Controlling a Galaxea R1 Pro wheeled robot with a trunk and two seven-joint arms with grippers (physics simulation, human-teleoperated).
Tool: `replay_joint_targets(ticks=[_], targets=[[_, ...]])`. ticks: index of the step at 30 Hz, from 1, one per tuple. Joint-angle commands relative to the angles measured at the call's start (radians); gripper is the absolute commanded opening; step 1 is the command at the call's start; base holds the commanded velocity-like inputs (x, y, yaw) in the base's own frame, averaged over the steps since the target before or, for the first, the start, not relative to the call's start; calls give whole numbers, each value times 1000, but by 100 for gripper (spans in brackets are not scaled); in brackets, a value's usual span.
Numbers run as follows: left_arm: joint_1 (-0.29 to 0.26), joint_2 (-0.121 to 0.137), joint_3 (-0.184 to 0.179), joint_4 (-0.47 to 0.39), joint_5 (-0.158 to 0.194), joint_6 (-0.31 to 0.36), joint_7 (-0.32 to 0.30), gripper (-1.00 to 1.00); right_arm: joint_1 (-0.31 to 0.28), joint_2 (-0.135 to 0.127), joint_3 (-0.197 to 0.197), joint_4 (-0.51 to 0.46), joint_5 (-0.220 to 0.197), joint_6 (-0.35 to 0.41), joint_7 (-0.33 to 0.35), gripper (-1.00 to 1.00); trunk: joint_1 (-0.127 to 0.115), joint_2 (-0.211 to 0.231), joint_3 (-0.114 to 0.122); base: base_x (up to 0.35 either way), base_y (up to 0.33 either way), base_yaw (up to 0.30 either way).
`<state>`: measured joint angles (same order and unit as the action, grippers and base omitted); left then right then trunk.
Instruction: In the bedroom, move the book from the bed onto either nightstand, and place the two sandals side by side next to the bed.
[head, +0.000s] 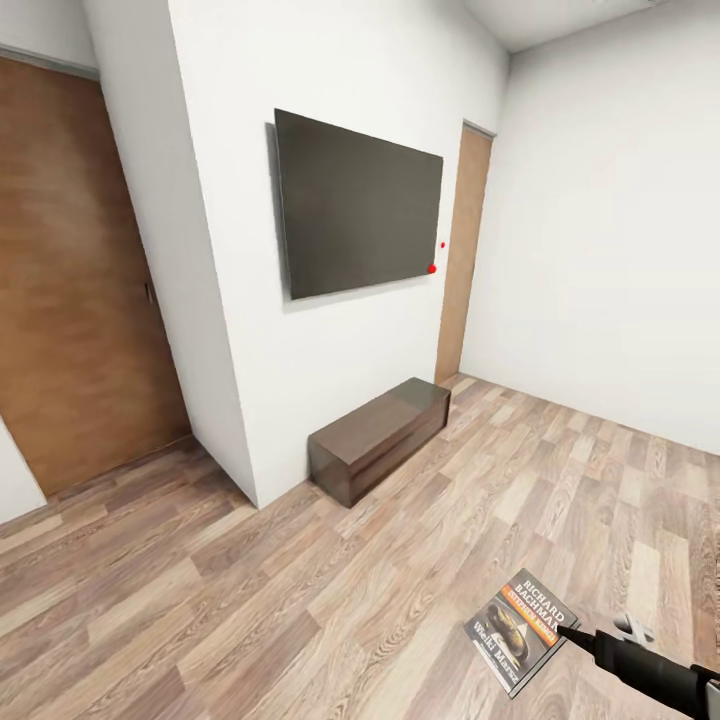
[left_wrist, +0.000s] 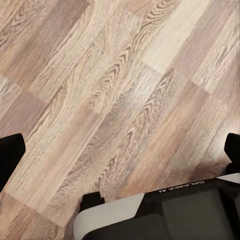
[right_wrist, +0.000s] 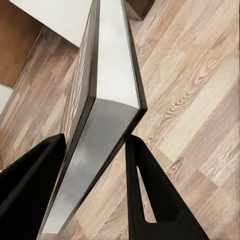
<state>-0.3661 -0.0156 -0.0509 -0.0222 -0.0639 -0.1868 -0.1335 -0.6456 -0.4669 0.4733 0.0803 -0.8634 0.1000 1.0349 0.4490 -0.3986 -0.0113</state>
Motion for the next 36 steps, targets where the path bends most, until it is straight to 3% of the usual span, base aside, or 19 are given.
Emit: replay_joint_targets(ticks=[1,36], targets=[[-1,0,-4,1,-7,-5,2,100,-2,1,1,3,-11,10,5,-100,1,-1,-1,255,0,-279],[-1,0,-4,1,-7,-5,2,100,-2,1,1,3,-11,10,7,-100,1,-1,-1,28,0,-277]])
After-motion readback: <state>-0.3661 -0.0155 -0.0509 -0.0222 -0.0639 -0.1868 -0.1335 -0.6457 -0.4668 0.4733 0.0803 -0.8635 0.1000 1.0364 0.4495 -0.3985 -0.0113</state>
